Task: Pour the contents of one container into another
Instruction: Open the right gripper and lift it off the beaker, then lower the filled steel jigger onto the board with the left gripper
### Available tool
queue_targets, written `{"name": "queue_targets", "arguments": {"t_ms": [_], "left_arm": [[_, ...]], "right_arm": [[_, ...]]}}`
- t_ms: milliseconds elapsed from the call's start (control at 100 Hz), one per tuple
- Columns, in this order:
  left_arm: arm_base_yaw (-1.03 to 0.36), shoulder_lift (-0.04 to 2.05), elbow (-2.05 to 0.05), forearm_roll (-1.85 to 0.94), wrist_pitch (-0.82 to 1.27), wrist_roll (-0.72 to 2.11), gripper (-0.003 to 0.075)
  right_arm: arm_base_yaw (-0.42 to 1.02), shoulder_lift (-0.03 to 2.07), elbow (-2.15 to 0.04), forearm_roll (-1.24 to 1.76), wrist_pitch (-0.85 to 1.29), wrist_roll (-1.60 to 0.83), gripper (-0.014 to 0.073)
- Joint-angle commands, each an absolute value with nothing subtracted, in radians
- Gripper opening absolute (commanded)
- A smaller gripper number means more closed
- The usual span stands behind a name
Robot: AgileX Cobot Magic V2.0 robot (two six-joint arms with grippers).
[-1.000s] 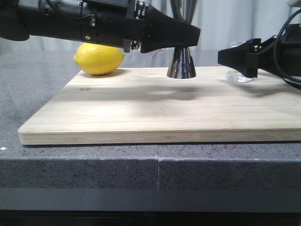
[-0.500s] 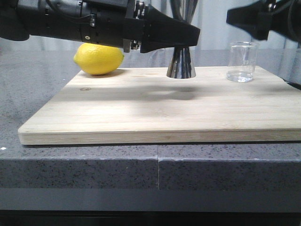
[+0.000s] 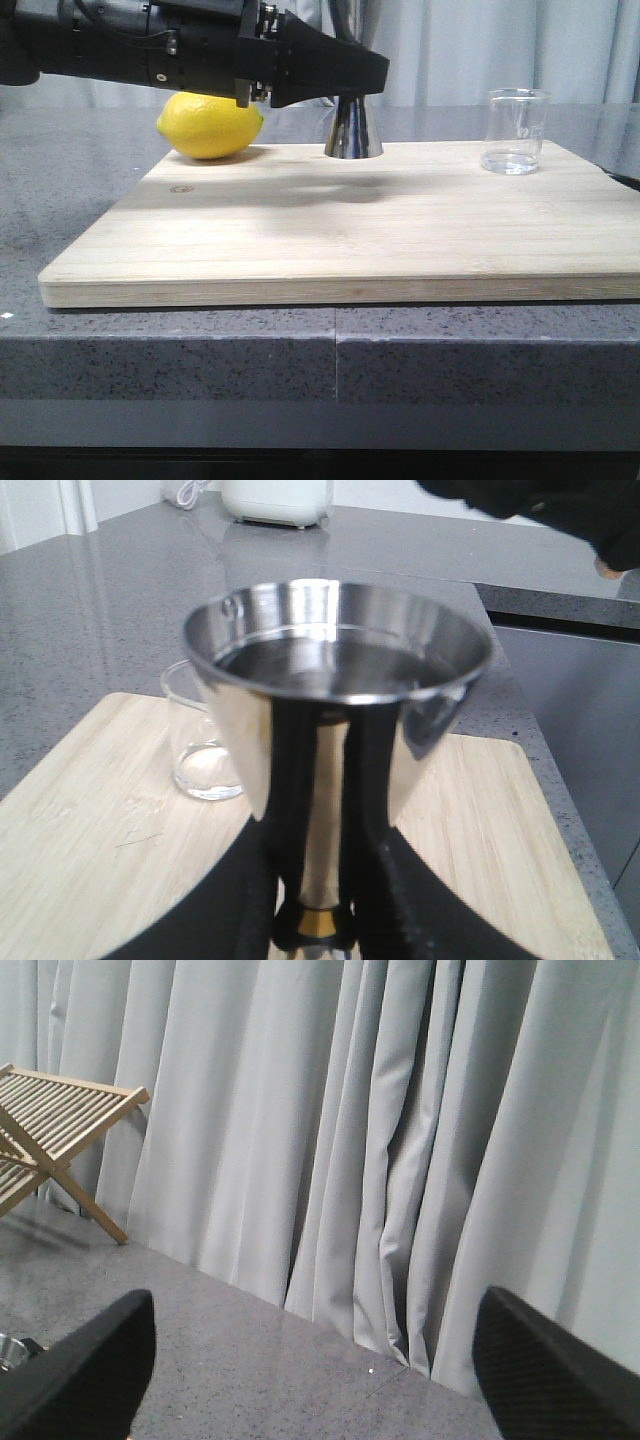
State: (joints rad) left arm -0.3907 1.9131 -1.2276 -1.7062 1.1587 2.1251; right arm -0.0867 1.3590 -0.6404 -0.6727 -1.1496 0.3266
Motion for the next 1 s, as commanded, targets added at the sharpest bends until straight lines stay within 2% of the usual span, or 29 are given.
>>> {"name": "queue_targets", "arguments": {"t_ms": [0, 990], "left_arm": [[-0.372, 1.865, -1.259, -1.781, 1.274, 2.117, 0.0058], [-0.342, 1.878, -1.259, -1.779, 1.278, 2.127, 0.0058]], "right_arm": [[-0.094, 1.303, -0.663, -0.646, -1.245, 0.328, 0.0589], [-0.094, 1.280, -0.663, -0.646, -1.238, 0.332, 0.0589]]}}
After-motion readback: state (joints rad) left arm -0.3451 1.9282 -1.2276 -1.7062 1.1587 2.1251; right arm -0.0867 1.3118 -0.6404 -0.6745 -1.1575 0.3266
